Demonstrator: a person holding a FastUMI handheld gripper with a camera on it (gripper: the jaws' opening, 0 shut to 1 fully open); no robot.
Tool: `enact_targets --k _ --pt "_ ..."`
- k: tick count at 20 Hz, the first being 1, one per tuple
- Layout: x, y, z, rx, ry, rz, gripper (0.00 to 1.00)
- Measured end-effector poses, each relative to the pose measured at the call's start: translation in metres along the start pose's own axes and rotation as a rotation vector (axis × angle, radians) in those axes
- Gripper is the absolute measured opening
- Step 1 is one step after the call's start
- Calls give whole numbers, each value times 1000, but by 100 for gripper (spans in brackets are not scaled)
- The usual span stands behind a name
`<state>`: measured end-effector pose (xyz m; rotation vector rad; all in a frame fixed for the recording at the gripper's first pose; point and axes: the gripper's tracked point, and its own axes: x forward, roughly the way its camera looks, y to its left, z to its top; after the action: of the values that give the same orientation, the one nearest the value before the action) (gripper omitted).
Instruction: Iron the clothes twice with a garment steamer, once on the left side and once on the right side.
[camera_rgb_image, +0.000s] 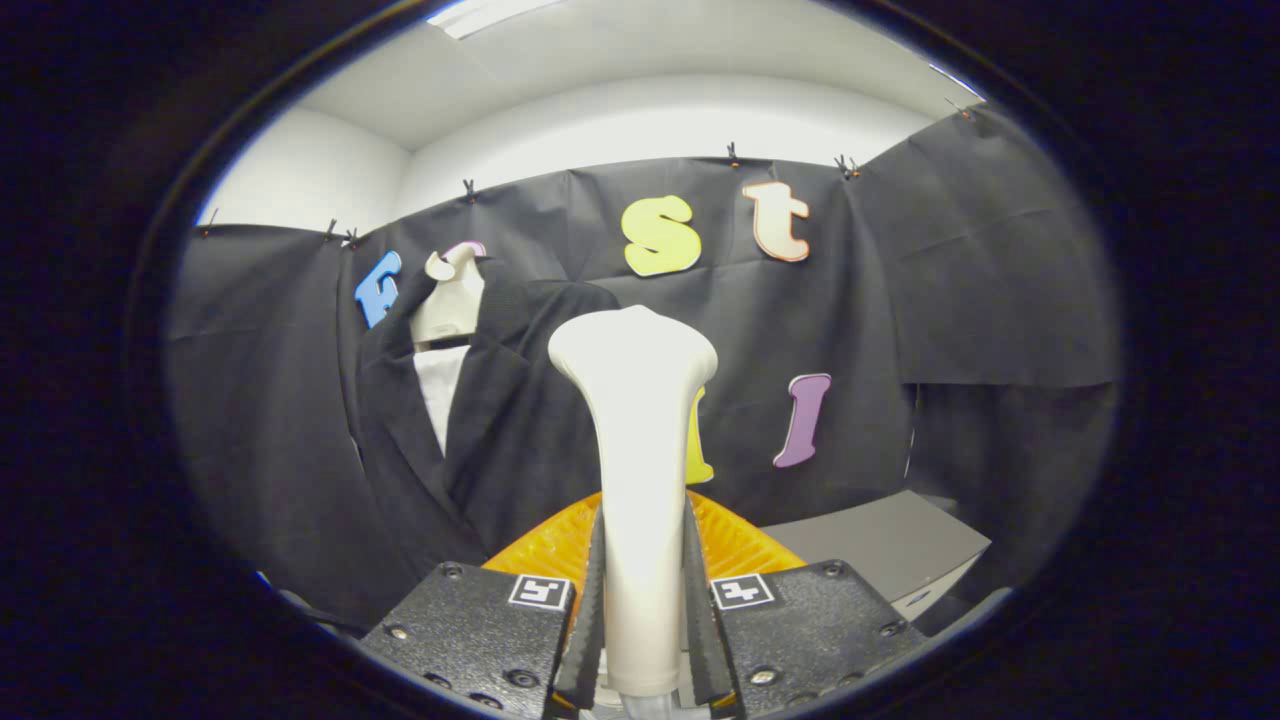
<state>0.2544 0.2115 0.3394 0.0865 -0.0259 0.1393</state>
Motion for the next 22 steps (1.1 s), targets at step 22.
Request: enact_targets --k 22 --pt "70 97 -34 -163 44 -73 38"
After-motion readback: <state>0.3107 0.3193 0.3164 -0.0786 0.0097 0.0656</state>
